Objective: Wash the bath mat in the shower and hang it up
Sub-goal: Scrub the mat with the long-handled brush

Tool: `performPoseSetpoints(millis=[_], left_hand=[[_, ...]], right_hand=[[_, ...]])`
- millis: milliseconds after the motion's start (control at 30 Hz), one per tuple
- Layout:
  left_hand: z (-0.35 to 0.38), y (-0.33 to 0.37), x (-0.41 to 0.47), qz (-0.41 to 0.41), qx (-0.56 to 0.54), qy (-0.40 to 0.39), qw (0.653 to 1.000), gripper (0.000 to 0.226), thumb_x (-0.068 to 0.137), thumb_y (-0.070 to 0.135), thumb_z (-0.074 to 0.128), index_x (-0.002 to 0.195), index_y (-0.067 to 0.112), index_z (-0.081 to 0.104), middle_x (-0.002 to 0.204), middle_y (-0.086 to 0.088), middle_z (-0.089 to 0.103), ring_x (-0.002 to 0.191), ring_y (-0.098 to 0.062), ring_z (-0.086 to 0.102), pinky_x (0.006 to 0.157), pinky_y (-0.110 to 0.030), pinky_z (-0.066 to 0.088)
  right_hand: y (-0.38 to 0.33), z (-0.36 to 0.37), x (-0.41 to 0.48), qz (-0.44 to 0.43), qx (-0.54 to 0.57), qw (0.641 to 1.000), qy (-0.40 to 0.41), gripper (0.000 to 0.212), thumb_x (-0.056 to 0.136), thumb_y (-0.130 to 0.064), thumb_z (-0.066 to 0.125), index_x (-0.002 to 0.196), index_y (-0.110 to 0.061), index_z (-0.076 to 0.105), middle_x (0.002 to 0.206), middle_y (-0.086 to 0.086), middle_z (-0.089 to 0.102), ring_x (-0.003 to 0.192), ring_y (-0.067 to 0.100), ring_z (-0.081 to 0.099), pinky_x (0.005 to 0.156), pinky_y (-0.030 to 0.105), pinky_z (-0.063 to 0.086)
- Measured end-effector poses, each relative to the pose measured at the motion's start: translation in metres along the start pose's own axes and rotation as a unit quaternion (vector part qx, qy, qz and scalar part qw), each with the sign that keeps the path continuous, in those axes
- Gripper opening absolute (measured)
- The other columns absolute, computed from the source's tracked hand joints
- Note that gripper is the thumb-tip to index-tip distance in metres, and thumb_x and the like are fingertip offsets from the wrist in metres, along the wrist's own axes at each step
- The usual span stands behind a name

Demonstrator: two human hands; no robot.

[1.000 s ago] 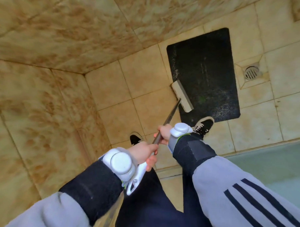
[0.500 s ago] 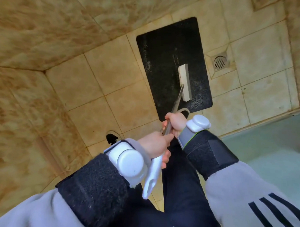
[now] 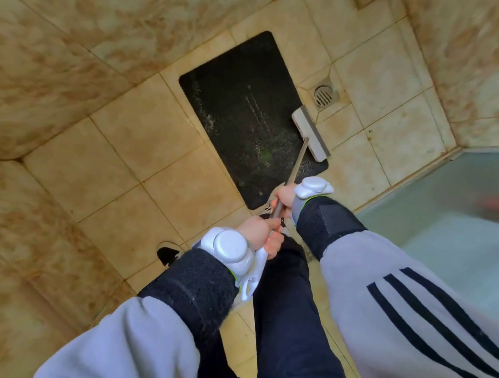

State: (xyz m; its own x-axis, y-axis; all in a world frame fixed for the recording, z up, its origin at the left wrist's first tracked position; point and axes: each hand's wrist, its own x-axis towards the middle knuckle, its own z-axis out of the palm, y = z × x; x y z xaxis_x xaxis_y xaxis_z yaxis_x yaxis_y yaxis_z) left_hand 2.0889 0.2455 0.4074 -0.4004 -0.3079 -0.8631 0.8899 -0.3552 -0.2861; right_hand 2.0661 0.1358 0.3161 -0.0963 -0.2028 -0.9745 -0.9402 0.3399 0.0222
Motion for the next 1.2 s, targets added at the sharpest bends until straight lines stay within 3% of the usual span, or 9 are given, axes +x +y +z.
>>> performPoseSetpoints(millis=[67, 267, 433, 600, 733, 833, 1033, 1133, 1200], left_hand=[[-0.015, -0.009, -0.006, 0.000, 0.001, 0.016, 1.000, 0.038, 0.102, 0.019, 0.029, 0.065, 0.012, 0.031, 0.031, 0.005, 0.028, 0.019, -0.004, 0.024, 0.025, -0.007, 0.016], [-0.076, -0.038, -0.049, -0.011, -0.003, 0.060, 0.998, 0.038, 0.102, 0.020, 0.031, 0.064, 0.014, 0.031, 0.032, 0.006, 0.026, 0.020, -0.003, 0.021, 0.026, -0.006, 0.013], [-0.108, -0.065, -0.085, -0.022, 0.014, 0.105, 0.994, 0.038, 0.101, 0.019, 0.034, 0.064, 0.013, 0.033, 0.033, 0.005, 0.028, 0.020, -0.004, 0.023, 0.028, -0.003, 0.017], [-0.081, -0.058, -0.093, 0.021, 0.065, 0.099, 0.993, 0.038, 0.102, 0.020, 0.033, 0.065, 0.013, 0.031, 0.031, 0.005, 0.029, 0.020, -0.006, 0.023, 0.032, -0.002, 0.020], [-0.042, -0.023, -0.077, 0.022, 0.043, 0.060, 0.997, 0.040, 0.102, 0.032, 0.030, 0.066, 0.014, 0.031, 0.032, 0.006, 0.026, 0.020, -0.004, 0.021, 0.029, -0.003, 0.016], [-0.004, 0.012, -0.050, 0.016, 0.008, 0.041, 0.999, 0.044, 0.100, 0.044, 0.030, 0.069, 0.013, 0.035, 0.032, 0.005, 0.026, 0.020, -0.004, 0.023, 0.029, -0.004, 0.017], [0.015, 0.036, -0.004, -0.012, 0.010, 0.032, 0.999, 0.042, 0.101, 0.040, 0.027, 0.067, 0.015, 0.030, 0.030, 0.006, 0.026, 0.018, -0.004, 0.022, 0.025, -0.005, 0.017], [-0.016, 0.017, -0.025, -0.015, -0.037, 0.029, 0.999, 0.042, 0.101, 0.036, 0.027, 0.064, 0.016, 0.028, 0.029, 0.007, 0.025, 0.017, -0.002, 0.021, 0.022, -0.008, 0.013], [-0.052, -0.005, -0.054, -0.022, -0.056, 0.044, 0.997, 0.042, 0.102, 0.035, 0.028, 0.064, 0.016, 0.029, 0.030, 0.007, 0.025, 0.017, -0.003, 0.020, 0.022, -0.008, 0.010]], right_hand=[[0.010, 0.014, -0.004, 0.018, -0.012, 1.000, -0.018, 0.031, 0.096, -0.008, 0.035, 0.065, -0.007, 0.041, 0.028, 0.002, 0.046, 0.051, 0.018, 0.041, 0.066, 0.029, 0.043], [0.038, 0.091, -0.031, 0.040, 0.023, 0.997, -0.067, 0.027, 0.097, -0.007, 0.033, 0.070, -0.006, 0.040, 0.027, 0.002, 0.047, 0.053, 0.018, 0.047, 0.054, 0.029, 0.043], [0.061, 0.138, -0.063, 0.038, 0.003, 0.993, -0.113, 0.031, 0.099, -0.004, 0.030, 0.070, -0.008, 0.035, 0.048, 0.007, 0.049, 0.053, 0.016, 0.043, 0.052, 0.027, 0.043], [0.036, 0.113, -0.073, -0.001, -0.058, 0.992, -0.111, 0.039, 0.096, -0.001, 0.033, 0.058, -0.005, 0.044, 0.024, -0.002, 0.046, 0.054, 0.020, 0.045, 0.071, 0.035, 0.045], [-0.007, 0.063, -0.061, -0.041, -0.025, 0.996, -0.074, 0.036, 0.099, -0.006, 0.034, 0.064, -0.004, 0.043, 0.030, 0.002, 0.050, 0.045, 0.017, 0.051, 0.053, 0.029, 0.045], [-0.040, 0.025, -0.037, -0.052, 0.024, 0.997, -0.055, 0.038, 0.101, -0.006, 0.032, 0.063, -0.004, 0.037, 0.024, 0.000, 0.043, 0.048, 0.018, 0.045, 0.054, 0.028, 0.039], [-0.054, -0.007, -0.001, -0.032, -0.078, 0.996, -0.027, 0.037, 0.099, -0.007, 0.034, 0.063, -0.004, 0.043, 0.025, 0.001, 0.048, 0.043, 0.019, 0.052, 0.053, 0.028, 0.042], [-0.044, 0.027, -0.018, 0.021, -0.086, 0.991, -0.098, 0.030, 0.099, -0.007, 0.035, 0.069, -0.010, 0.041, 0.025, -0.006, 0.049, 0.052, 0.016, 0.055, 0.040, 0.019, 0.049], [-0.027, 0.066, -0.047, 0.015, -0.106, 0.983, -0.150, 0.032, 0.100, -0.006, 0.034, 0.070, -0.013, 0.037, 0.023, -0.012, 0.046, 0.040, 0.009, 0.059, 0.031, 0.011, 0.044]])
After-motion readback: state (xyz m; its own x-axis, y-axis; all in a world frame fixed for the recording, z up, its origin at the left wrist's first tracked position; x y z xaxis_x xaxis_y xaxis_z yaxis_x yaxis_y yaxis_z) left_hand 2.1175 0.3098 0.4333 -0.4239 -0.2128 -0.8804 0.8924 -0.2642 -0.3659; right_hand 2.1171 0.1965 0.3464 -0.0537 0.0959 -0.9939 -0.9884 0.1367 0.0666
